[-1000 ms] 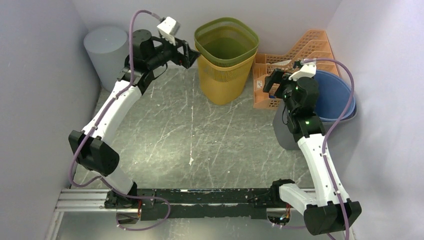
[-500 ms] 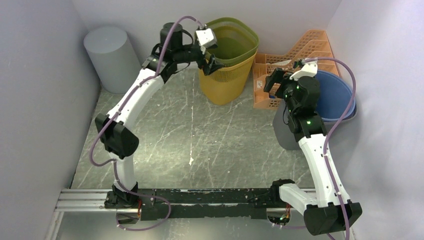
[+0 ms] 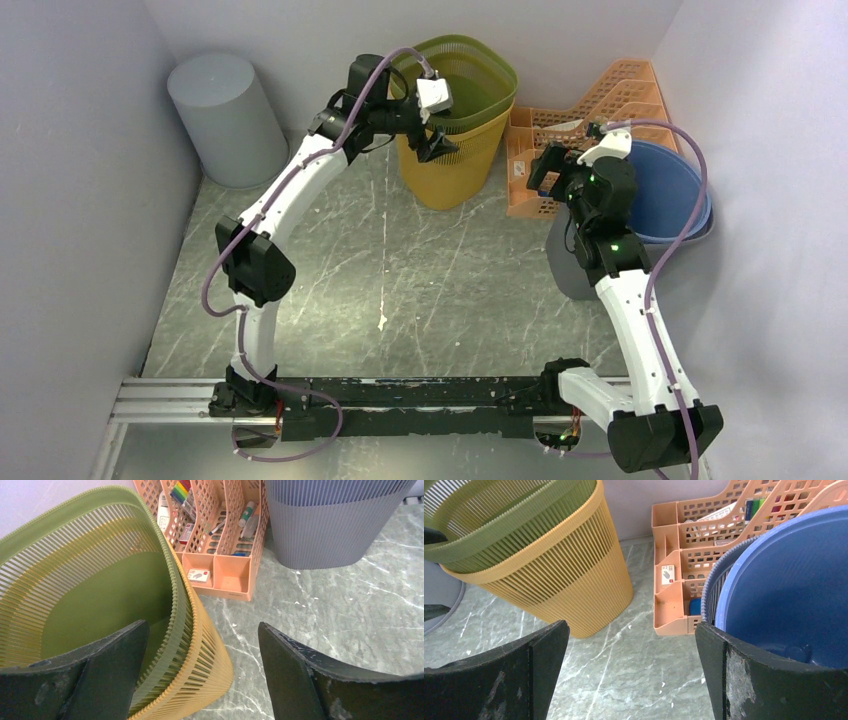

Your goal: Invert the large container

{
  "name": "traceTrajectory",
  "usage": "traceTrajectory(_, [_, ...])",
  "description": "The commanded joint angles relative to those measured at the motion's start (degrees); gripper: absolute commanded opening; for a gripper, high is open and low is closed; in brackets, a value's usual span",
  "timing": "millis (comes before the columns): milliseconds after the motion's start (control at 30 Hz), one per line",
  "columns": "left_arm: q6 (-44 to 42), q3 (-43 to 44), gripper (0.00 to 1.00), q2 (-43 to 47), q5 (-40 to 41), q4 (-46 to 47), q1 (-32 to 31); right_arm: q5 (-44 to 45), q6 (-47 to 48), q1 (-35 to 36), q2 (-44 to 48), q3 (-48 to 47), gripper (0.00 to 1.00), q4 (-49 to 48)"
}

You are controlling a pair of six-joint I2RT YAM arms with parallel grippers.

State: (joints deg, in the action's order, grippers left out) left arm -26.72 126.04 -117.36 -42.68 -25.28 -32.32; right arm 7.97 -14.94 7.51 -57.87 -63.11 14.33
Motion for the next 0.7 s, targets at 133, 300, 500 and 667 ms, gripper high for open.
traceTrajectory(133, [-1.76, 2.27, 0.81, -4.45, 4.57, -4.18, -0.71, 0.14, 0.63, 0.14, 0.38, 1.75, 1.0, -2.28])
traceTrajectory(300, [-1.99, 1.99, 0.44, -5.28, 9.98, -4.15, -0.86, 0.68, 0.96, 0.14, 0.52, 2.32, 1.0, -2.69])
traceTrajectory(500, [-2.73, -1.69, 0.24, -3.41, 13.06, -2.72, -1.17, 0.42, 1.1, 0.14, 0.15, 2.64, 1.0, -3.08])
traceTrajectory(667, [-2.88, 0.2, 0.31, -4.29, 13.22, -6.22, -1.17, 0.44, 1.05, 0.09, 0.29, 3.24, 1.0, -3.49])
